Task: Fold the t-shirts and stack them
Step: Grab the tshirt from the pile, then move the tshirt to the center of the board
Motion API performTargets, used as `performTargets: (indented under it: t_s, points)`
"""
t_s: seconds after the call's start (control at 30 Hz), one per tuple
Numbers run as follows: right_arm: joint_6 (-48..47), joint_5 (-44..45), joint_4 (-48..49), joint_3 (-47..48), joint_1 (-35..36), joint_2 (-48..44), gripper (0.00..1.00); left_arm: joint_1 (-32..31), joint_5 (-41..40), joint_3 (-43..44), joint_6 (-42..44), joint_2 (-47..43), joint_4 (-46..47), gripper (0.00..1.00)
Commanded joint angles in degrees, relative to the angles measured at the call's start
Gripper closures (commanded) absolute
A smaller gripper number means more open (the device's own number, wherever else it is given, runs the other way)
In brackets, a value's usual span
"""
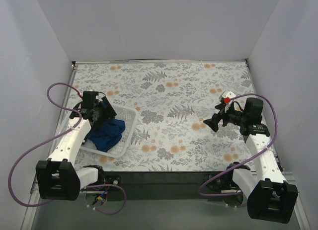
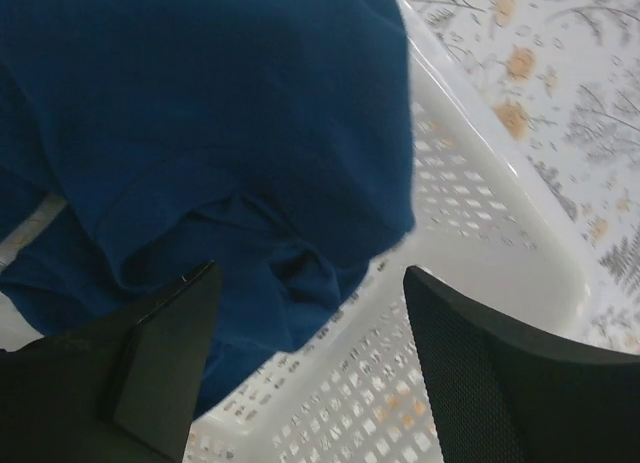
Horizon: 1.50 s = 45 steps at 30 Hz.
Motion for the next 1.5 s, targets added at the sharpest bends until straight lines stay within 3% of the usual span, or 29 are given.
performTargets:
  t_s: [0.0,0.1,0.2,0.23,0.27,0.43,0.5,0.6,0.77,0.9,1.03,1.2,1.33,1.47]
  points:
    - [-0.9,-2.7,0.8,-0.2,-0.3,-0.1,0.02,-0.1,-10.4,2.0,-3.2,3.4,3.8,0.33]
    - [-0.8,-2.4,0.8,-0.4,-0.4,-0.6,0.02,-0.2,-13.5,2.1,-2.1,7.5,6.1,0.41]
    - [-0.6,-3.1,0.8,-0.5,-0.7,-1.3,0.02,-0.4,-14.8,2.8,0.8,9.2,7.9,0.76]
    - [-0.6,-3.2,0.8,-0.7,-0.8,-1.5,0.02,-0.6,-14.7,3.0,1.6,9.0,8.2,0.98]
    - [-0.5,-3.3,0.8,-0.7,-1.0,-1.7,0.02,-1.0,-14.8,3.5,3.1,8.6,8.1,1.0]
    - [-0.3,-3.9,0.8,-0.9,-1.4,-2.3,0.02,-3.0,-10.3,10.2,5.2,-1.4,4.0,1.0]
    - [-0.2,-4.0,0.8,-1.0,-1.7,-2.5,0.02,-3.1,-5.6,15.6,5.9,-4.2,3.3,1.0]
    - [0.0,-4.4,0.8,-0.9,-1.8,-2.1,0.02,-3.2,7.7,23.6,4.3,-4.3,3.7,1.0]
    - [0.1,-3.7,0.8,-0.9,-1.8,-1.7,0.02,-3.8,27.2,47.3,-4.3,4.8,12.0,1.0]
    - [-0.2,-2.6,0.8,-1.0,-2.0,-1.8,0.02,-5.2,34.0,62.5,-15.1,12.7,22.3,1.0]
    - [-0.2,-2.4,0.8,-0.9,-2.1,-1.4,0.02,-9.8,35.0,71.4,-25.7,19.1,34.0,1.0]
    - [-0.2,-2.0,0.8,-0.8,-2.2,-0.8,0.02,-17.0,32.7,83.4,-30.7,28.8,37.3,1.0]
    - [-0.2,-1.4,0.8,-0.7,-2.3,-0.7,0.02,-20.5,32.0,82.4,-31.6,30.6,38.5,1.0]
    - [-0.3,-0.4,0.8,-0.7,-2.5,-1.0,0.02,-22.2,29.9,67.6,-28.4,25.9,38.5,1.0]
